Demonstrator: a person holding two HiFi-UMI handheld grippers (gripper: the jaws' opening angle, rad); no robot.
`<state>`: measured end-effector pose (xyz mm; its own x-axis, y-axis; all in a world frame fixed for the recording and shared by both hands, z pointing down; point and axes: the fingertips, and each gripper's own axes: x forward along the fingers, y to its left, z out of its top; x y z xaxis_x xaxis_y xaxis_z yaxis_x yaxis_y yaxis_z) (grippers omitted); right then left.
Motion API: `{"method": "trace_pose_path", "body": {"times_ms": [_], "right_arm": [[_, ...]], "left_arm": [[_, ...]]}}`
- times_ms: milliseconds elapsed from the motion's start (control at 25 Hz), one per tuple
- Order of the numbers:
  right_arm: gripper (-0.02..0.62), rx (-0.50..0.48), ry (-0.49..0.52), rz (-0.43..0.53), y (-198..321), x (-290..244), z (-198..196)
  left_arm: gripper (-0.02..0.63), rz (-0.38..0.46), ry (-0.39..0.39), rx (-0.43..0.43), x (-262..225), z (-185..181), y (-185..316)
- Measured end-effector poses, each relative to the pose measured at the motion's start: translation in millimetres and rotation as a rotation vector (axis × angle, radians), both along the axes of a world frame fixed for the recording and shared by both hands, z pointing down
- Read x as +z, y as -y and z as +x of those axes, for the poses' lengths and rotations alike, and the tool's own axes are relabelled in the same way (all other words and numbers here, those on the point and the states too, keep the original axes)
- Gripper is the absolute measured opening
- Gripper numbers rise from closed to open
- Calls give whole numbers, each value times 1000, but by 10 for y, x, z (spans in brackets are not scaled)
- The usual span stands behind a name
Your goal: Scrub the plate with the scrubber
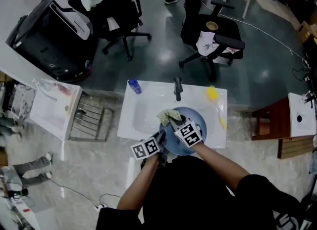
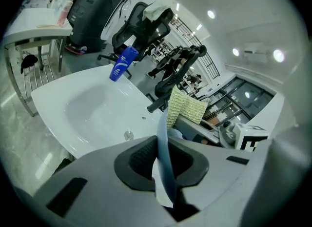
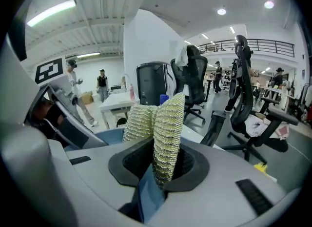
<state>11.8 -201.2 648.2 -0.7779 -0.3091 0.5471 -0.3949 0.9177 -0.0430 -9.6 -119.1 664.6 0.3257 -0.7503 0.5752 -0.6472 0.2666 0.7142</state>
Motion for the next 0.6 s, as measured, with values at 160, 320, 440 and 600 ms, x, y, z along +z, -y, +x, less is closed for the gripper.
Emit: {"method": "trace_pose_path", "body": {"times_ms": [160,320,440,600], "right_arm": [[63,34,-29,42,140,15,95],[66,72,-30,61,266,4,179],[66,85,-57,109,345,-30,228],[66,93,-99,161,433,-49,289]], "left_arm": [[39,3,-15,4,-8,41,21],[43,7,-22,4,-35,56,26],[44,11,-31,3,-64,56,27],[49,18,-45,-13,-85,67,38]]}}
